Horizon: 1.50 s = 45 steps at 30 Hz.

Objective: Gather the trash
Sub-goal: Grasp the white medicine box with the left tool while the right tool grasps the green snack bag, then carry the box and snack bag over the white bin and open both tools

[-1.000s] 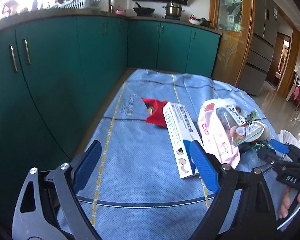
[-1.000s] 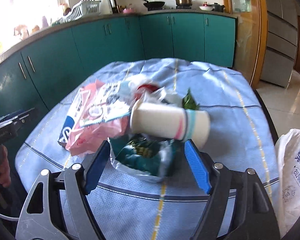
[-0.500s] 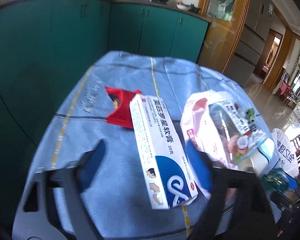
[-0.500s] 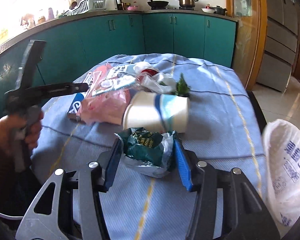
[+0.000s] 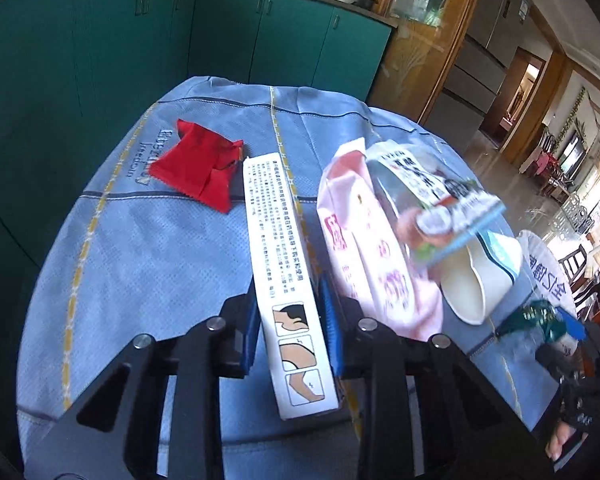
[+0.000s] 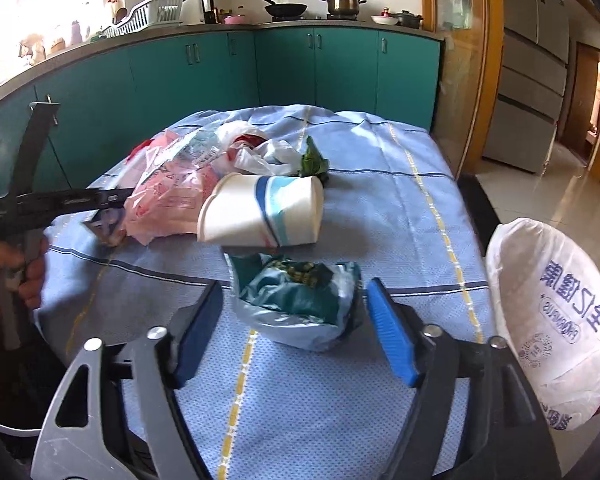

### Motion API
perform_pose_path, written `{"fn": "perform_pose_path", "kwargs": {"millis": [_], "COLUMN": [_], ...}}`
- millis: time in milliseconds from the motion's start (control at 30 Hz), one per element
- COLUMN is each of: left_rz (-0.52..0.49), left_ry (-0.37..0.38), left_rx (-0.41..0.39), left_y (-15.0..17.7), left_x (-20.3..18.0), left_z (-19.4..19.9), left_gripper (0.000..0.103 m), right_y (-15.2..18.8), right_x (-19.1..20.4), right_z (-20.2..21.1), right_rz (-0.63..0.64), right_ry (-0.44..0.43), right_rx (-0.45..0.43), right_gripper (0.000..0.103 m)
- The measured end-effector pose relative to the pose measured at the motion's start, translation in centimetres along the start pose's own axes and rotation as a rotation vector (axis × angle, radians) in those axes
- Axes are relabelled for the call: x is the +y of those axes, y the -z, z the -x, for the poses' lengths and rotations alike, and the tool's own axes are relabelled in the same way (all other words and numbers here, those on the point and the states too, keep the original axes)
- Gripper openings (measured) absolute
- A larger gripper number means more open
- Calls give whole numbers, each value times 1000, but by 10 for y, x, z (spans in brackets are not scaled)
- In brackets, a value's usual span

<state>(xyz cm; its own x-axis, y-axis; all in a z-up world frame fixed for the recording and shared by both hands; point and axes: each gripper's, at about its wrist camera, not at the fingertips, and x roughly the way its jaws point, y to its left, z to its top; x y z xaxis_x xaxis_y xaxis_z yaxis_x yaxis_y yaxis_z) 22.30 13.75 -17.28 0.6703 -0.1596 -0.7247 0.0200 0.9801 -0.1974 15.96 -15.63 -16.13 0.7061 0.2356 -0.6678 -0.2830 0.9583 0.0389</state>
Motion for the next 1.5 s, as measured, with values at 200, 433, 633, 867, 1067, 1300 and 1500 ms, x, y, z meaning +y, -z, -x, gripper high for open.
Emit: {"fn": "perform_pose_path", "kwargs": {"millis": [200,433,633,867,1067,1300,1500], "left_rz": [-101,-152,-146,-175,-195,-268,-365], "left_ry": [-9,-42,-45,-66,-78,22,190], "left_rx": [-8,23,48,28,-92,-247,-287], "left_y": [26,43,41,47,39,16,4], "left_x": [-17,-27,-29,-34,-43,-103,-183], "left_z": [38,38,27,41,93,127,117], "left_gripper": [29,62,47,26,26,26,26], "right_y": [2,-1,-6,-2,-1,2,20], "right_x": [-11,-5,2,1,-11,-57,-115], "right_z": [-7,-14,-21,-7,36,97,135], "right_rz": [-31,-22,-1,-7,-16,-73,-161], "right_ry": [8,6,23,-11,7,158,327], "right_rx": [11,11,8,-25,-123,-251,-290], "right_gripper": [81,81,81,58,57,57,57]}}
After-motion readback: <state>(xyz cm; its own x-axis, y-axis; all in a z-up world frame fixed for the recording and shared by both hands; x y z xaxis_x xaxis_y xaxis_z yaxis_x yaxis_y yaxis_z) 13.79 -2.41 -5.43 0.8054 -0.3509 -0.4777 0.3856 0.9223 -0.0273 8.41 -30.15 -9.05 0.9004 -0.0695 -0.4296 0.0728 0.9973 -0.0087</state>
